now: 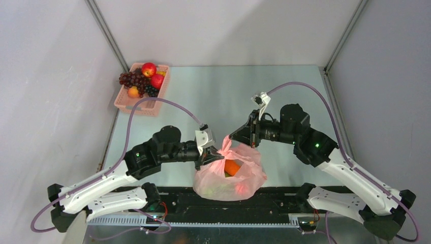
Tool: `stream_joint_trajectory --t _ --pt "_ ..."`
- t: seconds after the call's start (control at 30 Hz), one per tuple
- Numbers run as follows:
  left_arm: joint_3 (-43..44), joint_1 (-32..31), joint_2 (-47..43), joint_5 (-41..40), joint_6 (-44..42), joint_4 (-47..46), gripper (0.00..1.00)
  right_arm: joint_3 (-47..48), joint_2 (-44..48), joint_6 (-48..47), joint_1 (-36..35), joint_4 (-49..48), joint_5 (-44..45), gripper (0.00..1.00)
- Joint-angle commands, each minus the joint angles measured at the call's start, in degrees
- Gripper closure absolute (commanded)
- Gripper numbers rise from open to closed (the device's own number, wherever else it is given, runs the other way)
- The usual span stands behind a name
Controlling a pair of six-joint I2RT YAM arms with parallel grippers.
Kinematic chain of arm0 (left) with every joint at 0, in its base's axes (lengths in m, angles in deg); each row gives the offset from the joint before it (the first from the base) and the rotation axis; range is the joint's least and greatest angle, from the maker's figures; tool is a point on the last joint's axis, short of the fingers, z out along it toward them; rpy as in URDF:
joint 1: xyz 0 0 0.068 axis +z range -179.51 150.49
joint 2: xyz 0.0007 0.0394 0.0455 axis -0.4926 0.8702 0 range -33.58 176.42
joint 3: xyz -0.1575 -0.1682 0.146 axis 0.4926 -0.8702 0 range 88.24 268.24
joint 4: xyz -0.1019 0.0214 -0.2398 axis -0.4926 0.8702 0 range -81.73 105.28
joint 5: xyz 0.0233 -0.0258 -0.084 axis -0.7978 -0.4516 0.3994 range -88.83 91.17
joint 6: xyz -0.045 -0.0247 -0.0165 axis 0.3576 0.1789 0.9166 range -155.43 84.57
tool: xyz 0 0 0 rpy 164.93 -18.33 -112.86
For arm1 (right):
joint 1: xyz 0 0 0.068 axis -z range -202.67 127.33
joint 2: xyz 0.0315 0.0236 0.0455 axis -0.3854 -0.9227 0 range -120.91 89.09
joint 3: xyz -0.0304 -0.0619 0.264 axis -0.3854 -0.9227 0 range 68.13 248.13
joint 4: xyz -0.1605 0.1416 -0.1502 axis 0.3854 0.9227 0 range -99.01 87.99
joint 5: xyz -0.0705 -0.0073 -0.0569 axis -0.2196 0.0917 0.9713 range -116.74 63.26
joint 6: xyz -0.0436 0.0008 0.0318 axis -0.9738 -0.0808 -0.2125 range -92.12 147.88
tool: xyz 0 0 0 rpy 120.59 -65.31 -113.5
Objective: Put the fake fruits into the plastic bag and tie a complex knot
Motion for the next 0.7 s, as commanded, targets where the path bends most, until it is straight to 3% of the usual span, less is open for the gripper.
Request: stream_joint_trajectory --t 0.0,0.3,0.67 --pt "0.81 0.34 0.26 -6.89 1.55 0.09 1.00 2.13 3.06 -3.50 -3.22 -1.43 5.38 1.00" --pt "0.48 0.26 -0.27 -14.93 12.52 -2.48 1.00 -4.12 9.58 -12.90 -23.62 -3.20 25.52 1.00" --pt "-2.16 0.35 -3.44 -12.61 17.38 -6.99 1.00 -11.83 5.03 -15.01 -39.69 -2.55 50.61 1.00"
